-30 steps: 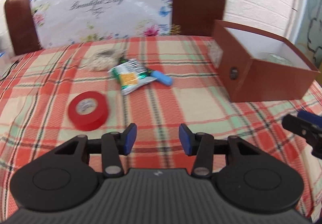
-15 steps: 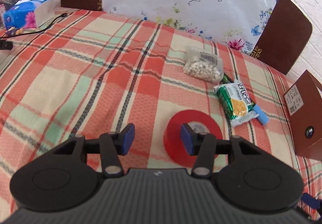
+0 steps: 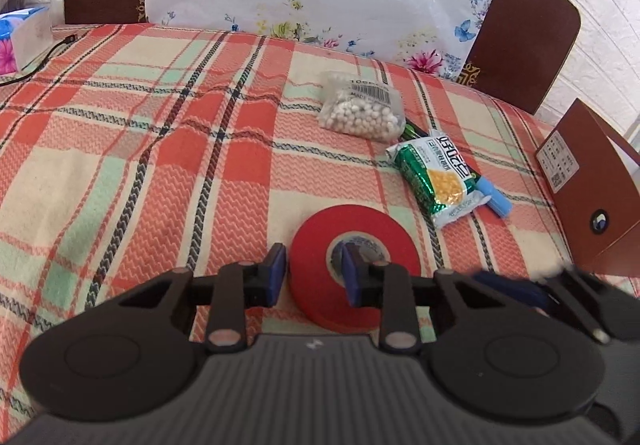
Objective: Organize objects
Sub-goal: 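Grasp the red tape roll by its rim with the left gripper, then lower the red tape into the brown box and open the left gripper, then move the left gripper back over the green snack packet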
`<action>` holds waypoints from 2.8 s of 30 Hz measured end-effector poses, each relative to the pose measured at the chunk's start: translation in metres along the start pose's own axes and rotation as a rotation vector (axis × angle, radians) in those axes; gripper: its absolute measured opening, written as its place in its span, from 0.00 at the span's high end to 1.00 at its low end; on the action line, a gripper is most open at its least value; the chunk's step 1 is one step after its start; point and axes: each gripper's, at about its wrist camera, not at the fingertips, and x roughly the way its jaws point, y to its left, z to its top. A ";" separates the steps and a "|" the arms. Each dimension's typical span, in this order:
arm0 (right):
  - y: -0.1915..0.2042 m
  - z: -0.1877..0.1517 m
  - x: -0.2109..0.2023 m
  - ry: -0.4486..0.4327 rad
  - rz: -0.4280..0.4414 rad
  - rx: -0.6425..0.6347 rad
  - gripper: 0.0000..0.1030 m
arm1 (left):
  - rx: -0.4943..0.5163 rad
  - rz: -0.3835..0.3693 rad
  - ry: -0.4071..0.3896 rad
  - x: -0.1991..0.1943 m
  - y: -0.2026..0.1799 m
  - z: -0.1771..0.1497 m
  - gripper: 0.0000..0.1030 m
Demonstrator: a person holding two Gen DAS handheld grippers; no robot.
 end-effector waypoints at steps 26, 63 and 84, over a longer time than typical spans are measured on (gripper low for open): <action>-0.093 -0.069 -0.168 -0.238 -0.418 0.186 0.25 | 0.473 -0.343 -0.098 -0.060 -0.266 -0.020 0.73; -0.241 -0.098 -0.239 -0.360 -0.585 0.631 0.24 | 0.464 -0.146 -0.130 -0.034 -0.349 0.011 0.53; -0.155 -0.118 -0.270 -0.286 -0.444 0.769 0.21 | 0.405 -0.046 -0.071 -0.068 -0.263 -0.064 0.37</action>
